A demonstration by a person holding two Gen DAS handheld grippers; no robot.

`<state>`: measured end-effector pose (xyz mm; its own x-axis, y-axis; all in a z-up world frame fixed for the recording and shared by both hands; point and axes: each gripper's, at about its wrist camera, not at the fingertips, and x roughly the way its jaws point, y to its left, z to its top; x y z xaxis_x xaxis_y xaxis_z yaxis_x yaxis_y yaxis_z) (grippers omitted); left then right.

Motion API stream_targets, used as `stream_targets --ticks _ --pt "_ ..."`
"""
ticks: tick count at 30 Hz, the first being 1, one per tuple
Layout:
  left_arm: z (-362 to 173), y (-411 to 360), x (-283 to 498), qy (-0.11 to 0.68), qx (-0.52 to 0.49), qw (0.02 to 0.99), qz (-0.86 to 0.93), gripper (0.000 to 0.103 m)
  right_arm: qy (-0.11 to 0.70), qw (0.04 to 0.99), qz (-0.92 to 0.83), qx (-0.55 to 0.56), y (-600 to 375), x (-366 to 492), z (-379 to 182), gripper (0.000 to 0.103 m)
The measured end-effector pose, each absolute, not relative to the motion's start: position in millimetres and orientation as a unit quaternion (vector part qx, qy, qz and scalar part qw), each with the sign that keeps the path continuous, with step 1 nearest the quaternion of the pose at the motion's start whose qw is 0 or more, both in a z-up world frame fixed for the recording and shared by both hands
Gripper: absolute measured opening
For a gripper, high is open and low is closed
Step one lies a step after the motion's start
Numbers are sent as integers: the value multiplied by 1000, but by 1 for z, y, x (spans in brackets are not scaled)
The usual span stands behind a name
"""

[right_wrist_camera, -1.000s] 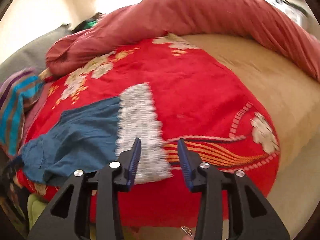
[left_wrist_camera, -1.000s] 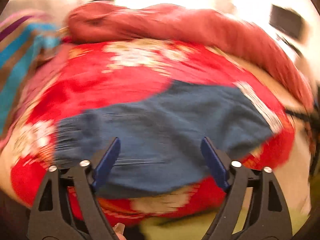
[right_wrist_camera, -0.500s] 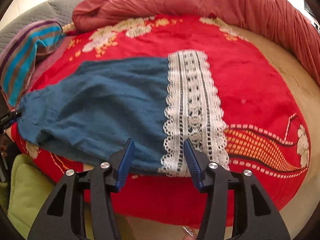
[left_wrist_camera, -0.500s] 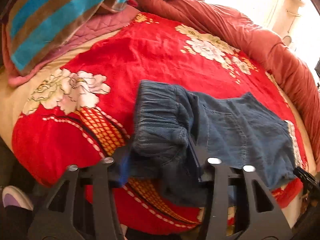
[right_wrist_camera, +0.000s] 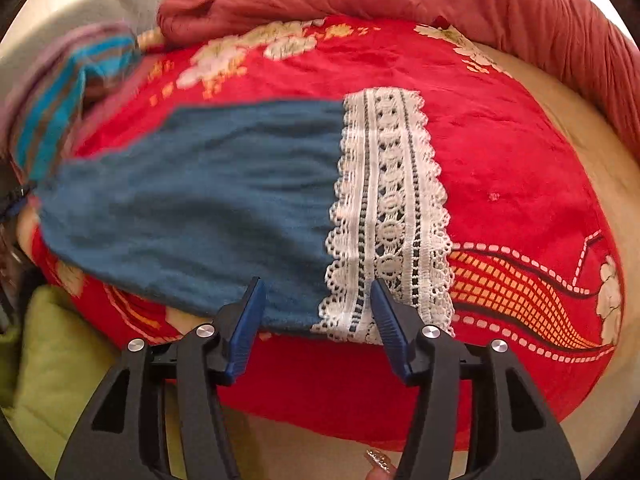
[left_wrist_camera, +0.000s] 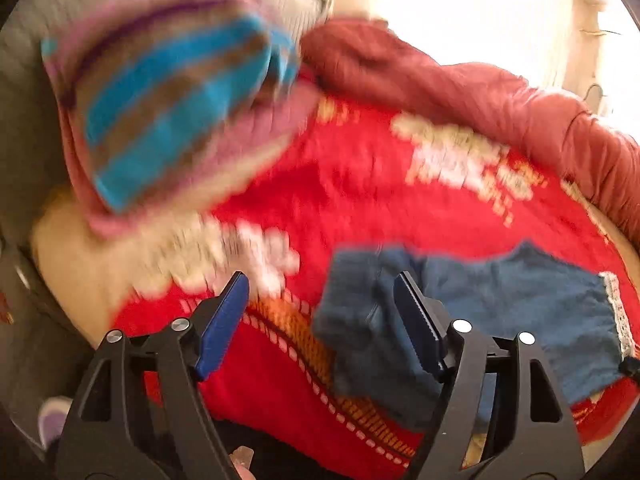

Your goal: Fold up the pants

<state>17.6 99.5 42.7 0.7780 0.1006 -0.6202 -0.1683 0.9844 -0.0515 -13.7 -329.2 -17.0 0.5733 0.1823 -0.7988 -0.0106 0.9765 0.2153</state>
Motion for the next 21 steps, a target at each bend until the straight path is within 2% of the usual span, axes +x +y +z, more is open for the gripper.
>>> stream_targets --ticks 3,7,10,14,17,18,19,21 --pt "68 76 16 304 -45 951 22 72 429 894 51 115 -347 2 2 53" --pt "68 27 37 330 -33 940 -80 74 416 902 37 113 -369 48 13 53" --pt "43 -8 60 385 -40 911 -144 74 429 893 43 129 -384 90 5 53" --pt "-10 -30 79 450 0 884 -125 74 462 874 28 146 -403 139 -26 53" --pt "-34 -30 81 470 15 875 -113 74 481 862 31 157 -409 154 -48 53" --pt "-37 -28 77 468 19 876 -112 74 482 862 41 152 -405 154 -51 43" --pt "-38 -30 76 468 21 877 -111 74 481 863 51 146 -402 153 -51 30" --pt "-38 -31 75 466 27 878 -109 74 471 869 67 139 -397 148 -44 18"
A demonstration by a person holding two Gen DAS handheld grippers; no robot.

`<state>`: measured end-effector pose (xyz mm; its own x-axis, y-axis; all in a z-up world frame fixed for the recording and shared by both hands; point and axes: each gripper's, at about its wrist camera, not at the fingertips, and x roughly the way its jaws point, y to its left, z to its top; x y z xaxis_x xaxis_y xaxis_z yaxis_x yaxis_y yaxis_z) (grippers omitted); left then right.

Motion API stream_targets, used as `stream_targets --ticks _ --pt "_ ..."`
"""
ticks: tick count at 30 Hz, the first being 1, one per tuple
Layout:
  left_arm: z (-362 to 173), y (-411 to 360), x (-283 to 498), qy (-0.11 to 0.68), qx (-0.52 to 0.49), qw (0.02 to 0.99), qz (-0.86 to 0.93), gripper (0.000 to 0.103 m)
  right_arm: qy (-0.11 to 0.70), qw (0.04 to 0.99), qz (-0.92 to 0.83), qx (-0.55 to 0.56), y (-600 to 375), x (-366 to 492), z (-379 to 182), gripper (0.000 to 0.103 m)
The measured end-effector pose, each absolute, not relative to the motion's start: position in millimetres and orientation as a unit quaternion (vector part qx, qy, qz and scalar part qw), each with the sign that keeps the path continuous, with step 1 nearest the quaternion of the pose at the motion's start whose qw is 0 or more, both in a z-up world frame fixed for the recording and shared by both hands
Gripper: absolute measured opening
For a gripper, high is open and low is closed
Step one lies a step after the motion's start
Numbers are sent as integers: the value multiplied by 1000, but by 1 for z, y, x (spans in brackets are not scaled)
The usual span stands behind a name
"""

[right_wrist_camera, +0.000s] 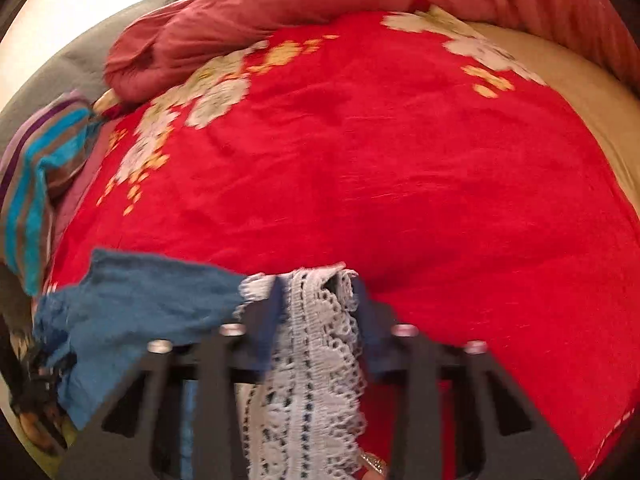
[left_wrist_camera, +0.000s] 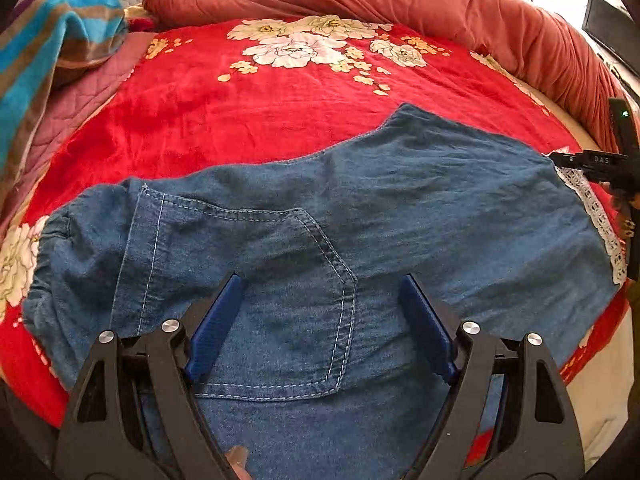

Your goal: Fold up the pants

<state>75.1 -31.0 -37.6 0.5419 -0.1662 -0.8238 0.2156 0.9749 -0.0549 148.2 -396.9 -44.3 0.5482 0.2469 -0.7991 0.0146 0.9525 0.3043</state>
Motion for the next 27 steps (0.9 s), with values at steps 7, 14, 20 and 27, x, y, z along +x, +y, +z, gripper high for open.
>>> stream_targets --ticks 7,14,20,27 --pt "-40 -30 80 463 26 880 -105 74 428 902 41 40 -387 153 -17 17" --pt "-40 -29 81 462 18 880 -109 74 453 891 -8 -36 -373 158 -47 29" --pt "-19 -14 68 434 -13 894 -109 75 376 926 -22 -24 -369 99 10 51" --pt "-2 -20 60 421 2 901 -100 78 385 921 59 -27 -311 35 7 58"
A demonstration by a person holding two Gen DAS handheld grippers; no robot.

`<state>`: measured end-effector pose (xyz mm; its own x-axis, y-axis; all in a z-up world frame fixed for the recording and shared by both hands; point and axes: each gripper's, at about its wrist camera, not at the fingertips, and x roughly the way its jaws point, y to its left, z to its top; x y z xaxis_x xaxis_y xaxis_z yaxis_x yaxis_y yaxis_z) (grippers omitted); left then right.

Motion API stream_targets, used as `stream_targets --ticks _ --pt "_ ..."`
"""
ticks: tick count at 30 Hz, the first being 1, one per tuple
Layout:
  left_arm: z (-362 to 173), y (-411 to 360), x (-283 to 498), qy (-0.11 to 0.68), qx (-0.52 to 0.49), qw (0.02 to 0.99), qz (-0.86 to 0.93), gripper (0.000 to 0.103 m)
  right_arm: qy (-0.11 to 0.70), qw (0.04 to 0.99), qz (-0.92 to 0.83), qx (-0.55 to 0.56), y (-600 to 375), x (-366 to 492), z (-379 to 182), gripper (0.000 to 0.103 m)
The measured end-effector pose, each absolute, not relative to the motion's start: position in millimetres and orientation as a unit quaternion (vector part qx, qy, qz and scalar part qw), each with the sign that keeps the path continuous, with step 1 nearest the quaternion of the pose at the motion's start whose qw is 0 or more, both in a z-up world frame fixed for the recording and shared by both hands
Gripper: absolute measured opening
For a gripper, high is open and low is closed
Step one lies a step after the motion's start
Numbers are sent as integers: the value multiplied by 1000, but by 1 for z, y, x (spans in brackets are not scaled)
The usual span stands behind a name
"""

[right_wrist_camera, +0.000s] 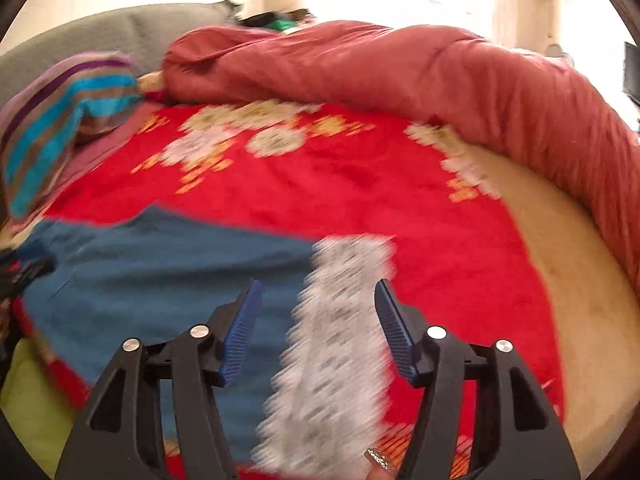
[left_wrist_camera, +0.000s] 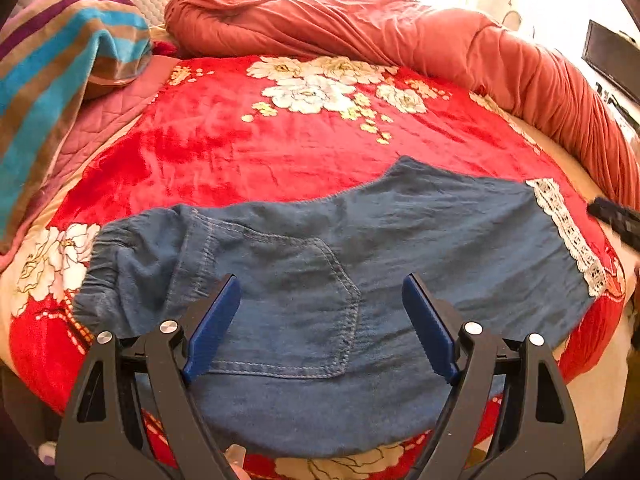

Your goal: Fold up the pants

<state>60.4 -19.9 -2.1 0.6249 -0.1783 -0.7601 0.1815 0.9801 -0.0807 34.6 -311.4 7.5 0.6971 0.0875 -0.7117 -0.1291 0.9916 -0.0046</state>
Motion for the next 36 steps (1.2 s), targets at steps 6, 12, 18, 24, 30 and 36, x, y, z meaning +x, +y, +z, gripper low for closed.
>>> stream_targets --ticks 6,12,18,24,30,36 --pt "-31 -35 59 468 48 879 -79 81 455 886 58 -71 -273 34 -33 58" --pt "-33 -20 58 472 12 878 -84 81 477 878 20 -27 -311 21 -42 51" --pt "-35 -18 58 472 1 877 -89 82 467 884 11 -29 -307 19 -48 51" --pt "-33 -15 58 469 -11 878 -95 82 458 889 14 -12 -313 11 -45 52" --pt "-30 -15 56 464 -13 881 -94 82 437 899 26 -2 -305 1 -29 65" --pt "-15 -19 45 450 -3 888 -94 82 403 914 38 7 -297 -8 -4 79"
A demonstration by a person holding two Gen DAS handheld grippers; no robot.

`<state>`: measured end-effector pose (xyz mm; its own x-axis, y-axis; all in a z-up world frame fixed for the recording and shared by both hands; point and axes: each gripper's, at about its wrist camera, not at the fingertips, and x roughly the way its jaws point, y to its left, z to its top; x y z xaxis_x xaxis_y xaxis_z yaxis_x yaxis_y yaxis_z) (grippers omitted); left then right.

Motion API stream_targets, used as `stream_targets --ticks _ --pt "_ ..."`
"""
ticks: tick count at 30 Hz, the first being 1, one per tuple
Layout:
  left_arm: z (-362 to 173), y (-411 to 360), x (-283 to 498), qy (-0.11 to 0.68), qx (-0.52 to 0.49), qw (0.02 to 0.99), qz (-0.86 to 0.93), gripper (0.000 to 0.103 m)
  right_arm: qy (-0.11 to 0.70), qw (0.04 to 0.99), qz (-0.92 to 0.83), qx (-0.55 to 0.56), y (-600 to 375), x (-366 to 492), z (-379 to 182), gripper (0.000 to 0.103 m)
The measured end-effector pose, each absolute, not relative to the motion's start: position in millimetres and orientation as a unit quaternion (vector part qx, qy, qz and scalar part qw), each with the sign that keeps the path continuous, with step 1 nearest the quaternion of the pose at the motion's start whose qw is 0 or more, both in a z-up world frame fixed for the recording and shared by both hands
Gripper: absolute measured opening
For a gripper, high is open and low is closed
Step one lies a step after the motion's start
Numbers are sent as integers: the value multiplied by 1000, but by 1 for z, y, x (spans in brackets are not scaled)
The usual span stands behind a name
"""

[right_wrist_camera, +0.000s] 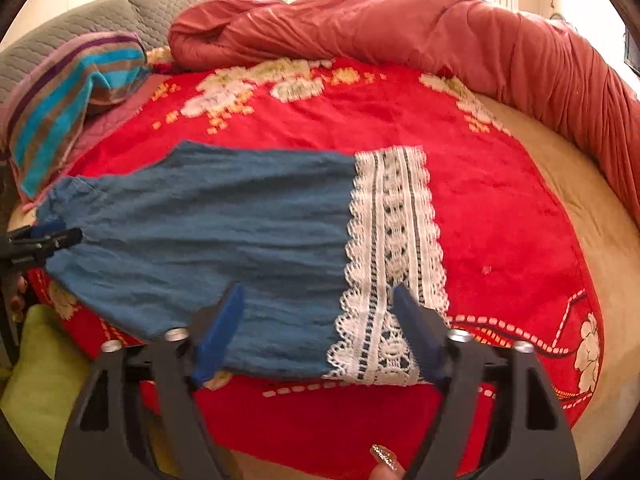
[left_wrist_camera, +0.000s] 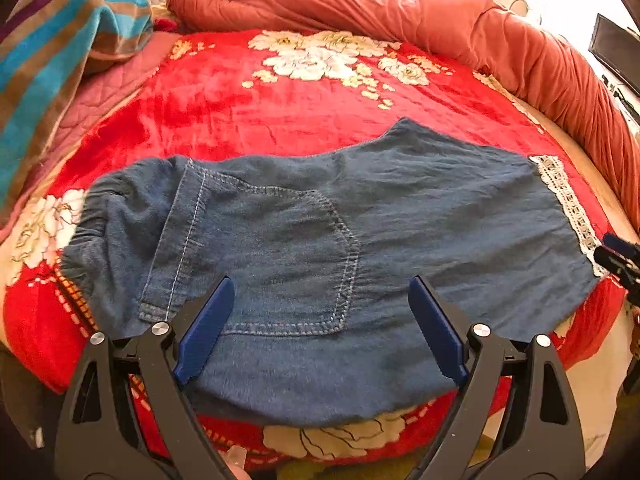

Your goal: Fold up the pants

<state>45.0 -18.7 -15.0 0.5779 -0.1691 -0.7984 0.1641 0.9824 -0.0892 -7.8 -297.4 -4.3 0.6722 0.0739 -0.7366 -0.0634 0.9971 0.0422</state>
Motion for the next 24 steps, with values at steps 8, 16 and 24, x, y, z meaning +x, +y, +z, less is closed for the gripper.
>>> stream_targets --ticks 8,16,24 --pt "11 -31 32 422 12 901 -105 85 378 924 47 9 -292 -15 14 79" --pt "25 -49 27 409 30 904 -118 91 359 932 42 16 -300 -23 27 90" --pt "28 -73 35 411 48 900 -135 93 352 935 27 30 -318 -28 28 90"
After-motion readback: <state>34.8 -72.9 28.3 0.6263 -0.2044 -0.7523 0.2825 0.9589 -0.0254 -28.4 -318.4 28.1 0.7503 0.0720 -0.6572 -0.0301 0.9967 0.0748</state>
